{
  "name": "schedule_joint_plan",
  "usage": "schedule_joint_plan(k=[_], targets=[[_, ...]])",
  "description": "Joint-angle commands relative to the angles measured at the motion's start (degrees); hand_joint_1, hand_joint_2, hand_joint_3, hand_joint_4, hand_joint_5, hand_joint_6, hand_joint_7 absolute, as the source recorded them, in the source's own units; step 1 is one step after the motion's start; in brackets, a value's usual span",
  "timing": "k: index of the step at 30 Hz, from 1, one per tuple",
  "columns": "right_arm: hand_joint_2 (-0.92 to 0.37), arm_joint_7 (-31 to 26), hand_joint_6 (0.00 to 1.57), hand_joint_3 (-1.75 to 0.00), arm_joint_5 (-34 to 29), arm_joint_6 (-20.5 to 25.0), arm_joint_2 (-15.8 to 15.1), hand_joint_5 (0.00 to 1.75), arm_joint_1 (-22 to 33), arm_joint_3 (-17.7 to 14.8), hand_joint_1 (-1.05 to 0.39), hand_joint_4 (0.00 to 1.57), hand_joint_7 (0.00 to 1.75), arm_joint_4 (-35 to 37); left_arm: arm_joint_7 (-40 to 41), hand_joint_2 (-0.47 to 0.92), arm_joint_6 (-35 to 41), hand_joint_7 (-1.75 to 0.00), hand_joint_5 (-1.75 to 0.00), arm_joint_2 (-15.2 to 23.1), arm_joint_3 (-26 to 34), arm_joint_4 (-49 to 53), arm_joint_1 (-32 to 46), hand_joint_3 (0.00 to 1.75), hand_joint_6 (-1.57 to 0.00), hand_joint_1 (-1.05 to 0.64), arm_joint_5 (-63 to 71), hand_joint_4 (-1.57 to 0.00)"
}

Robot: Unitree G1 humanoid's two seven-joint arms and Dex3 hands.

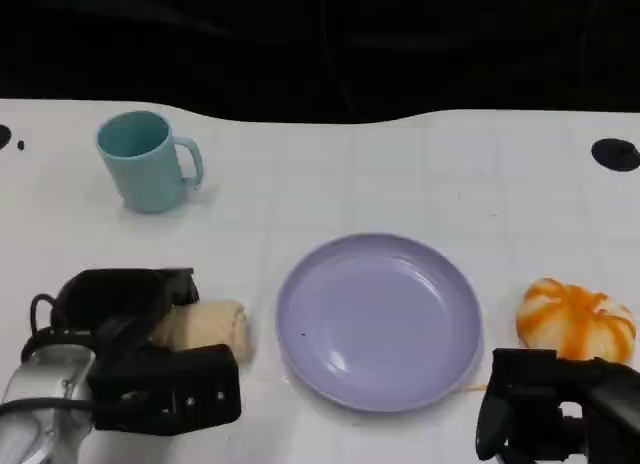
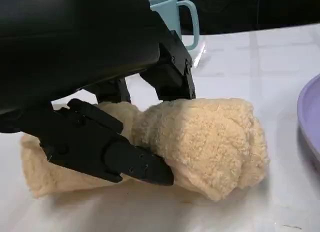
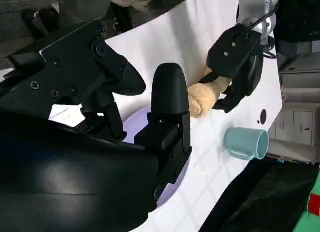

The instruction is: Grasp the towel on the left side of the plate with the left hand and place it into the plate.

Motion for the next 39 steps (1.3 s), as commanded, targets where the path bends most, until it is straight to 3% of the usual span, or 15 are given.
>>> schedule_joint_plan(k=[1,7,10,12,17,24,28,34,36,37,39], targets=[[-0.51,0.5,0.67,-1.19,0.5,-0.3,-1.1,1.71,0.2,-1.3,-0.08,0.74,1.47,0.2,6.1,0.92,-4.1,-1.56,-1.75,2.0,2.9,-2.3,1.4,0.17,-0.61,-0.26,-1.6,-0.82],[-0.52,0.9,0.67,-1.17,-0.1,-0.7,-1.6,1.71,0.1,-1.5,-0.08,0.75,1.47,0.5,9.2,0.91,-6.5,-1.74,-1.75,2.0,5.8,-7.8,2.3,0.22,-0.58,-0.22,-2.3,-0.88],[-0.52,1.1,0.66,-1.16,-0.1,-1.0,-1.7,1.72,0.1,-1.7,-0.08,0.74,1.46,0.8,8.5,0.6,-6.8,-1.75,-1.75,0.7,6.6,-12.7,2.3,0.87,-0.62,-0.22,-3.2,-0.9],[-0.53,1.1,0.66,-1.16,-0.1,-1.1,-1.6,1.72,0.2,-1.7,-0.08,0.74,1.46,0.9,7.2,0.54,-7.0,-1.75,-1.75,0.1,6.3,-15.1,2.0,1.0,-0.63,-0.25,-4.0,-0.91],[-0.53,0.9,0.66,-1.15,0.0,-0.4,-1.4,1.72,0.0,-1.5,-0.07,0.74,1.46,1.0,1.3,0.48,-4.9,-1.75,-1.75,-3.4,2.7,-20.8,-1.6,1.03,-0.63,-0.26,-2.7,-0.9],[-0.54,0.4,0.66,-1.16,-0.2,-0.4,-1.0,1.73,0.1,-0.6,-0.07,0.74,1.46,0.9,-4.3,0.46,-2.1,-1.75,-1.75,-8.8,-1.9,-18.1,-7.5,1.12,-0.66,-0.25,-1.7,-0.93],[-0.53,-0.1,0.67,-1.17,0.6,0.5,-0.5,1.73,0.1,-0.4,-0.07,0.74,1.47,0.7,-7.2,0.49,0.2,-1.59,-1.75,-11.6,-4.7,-16.6,-9.7,1.12,-0.74,-0.24,-1.0,-0.93],[-0.53,-0.4,0.67,-1.18,0.8,0.7,-0.6,1.72,0.0,-0.4,-0.09,0.74,1.47,0.6,-11.4,0.46,2.6,-1.51,-1.75,-13.8,-6.9,-15.1,-11.7,1.14,-0.77,-0.24,-1.0,-0.91],[-0.52,-0.4,0.67,-1.18,0.8,0.7,-0.7,1.71,0.0,-0.5,-0.09,0.74,1.47,0.4,-15.2,0.54,4.1,-1.04,-1.75,-13.7,-7.2,-16.0,-11.8,0.99,-0.84,-0.25,-2.2,-0.83],[-0.52,-0.3,0.67,-1.18,0.9,0.7,-0.7,1.71,0.0,-0.6,-0.08,0.74,1.47,0.4,-17.0,0.66,4.3,-0.64,-1.58,-13.2,-7.3,-16.7,-11.7,0.72,-0.8,-0.28,-2.5,-0.68],[-0.52,-0.3,0.67,-1.19,1.0,0.6,-0.7,1.71,0.1,-0.7,-0.07,0.73,1.47,0.3,-19.8,0.84,4.8,-0.24,-1.26,-12.3,-7.8,-18.1,-11.5,0.3,-0.72,-0.34,-2.3,-0.52]])
